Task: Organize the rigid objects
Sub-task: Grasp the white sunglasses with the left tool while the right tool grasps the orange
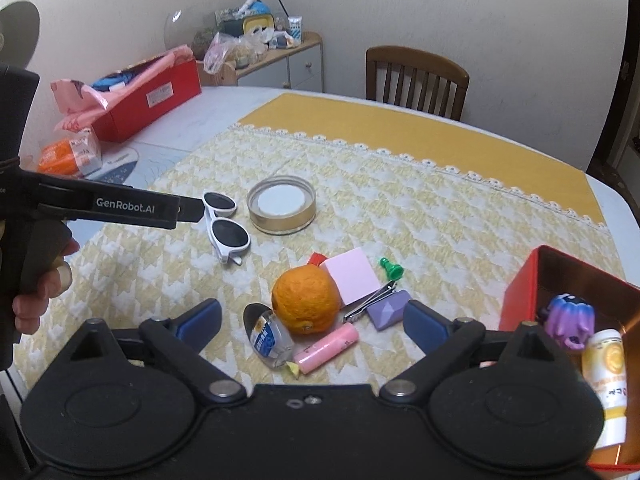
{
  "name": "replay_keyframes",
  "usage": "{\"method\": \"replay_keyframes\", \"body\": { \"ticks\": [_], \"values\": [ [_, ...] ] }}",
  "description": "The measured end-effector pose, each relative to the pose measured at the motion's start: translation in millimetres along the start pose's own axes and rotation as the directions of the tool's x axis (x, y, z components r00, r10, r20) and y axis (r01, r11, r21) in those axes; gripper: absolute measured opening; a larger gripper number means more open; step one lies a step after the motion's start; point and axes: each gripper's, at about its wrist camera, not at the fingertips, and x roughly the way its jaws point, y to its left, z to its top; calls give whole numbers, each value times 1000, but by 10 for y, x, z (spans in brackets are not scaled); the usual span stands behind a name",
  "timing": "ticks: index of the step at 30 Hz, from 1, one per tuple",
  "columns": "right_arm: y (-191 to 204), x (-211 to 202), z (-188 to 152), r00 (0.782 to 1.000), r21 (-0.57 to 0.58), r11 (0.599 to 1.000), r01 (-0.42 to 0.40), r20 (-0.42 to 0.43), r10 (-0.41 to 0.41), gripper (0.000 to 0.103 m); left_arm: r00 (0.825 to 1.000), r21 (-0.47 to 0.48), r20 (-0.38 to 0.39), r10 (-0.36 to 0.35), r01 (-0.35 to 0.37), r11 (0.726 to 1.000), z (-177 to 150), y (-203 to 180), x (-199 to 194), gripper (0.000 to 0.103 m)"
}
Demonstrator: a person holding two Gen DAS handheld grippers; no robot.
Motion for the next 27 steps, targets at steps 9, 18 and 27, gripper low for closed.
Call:
{"method": "replay_keyframes", "body": {
  "ticks": [9,18,27],
  "values": [
    [42,292,85,999,0,1000,22,-44,-22,80,999,20,-36,7,-7,1000,-13,-7,324,94],
    [57,427,128,997,29,999,26,-71,-23,68,995,-24,-93,-25,23,999,-15,-33,556,87],
    [85,524,136,995,49,998,28,-96,-23,57,990,-84,-132,-41,30,996,43,-27,712,73]
  ]
}}
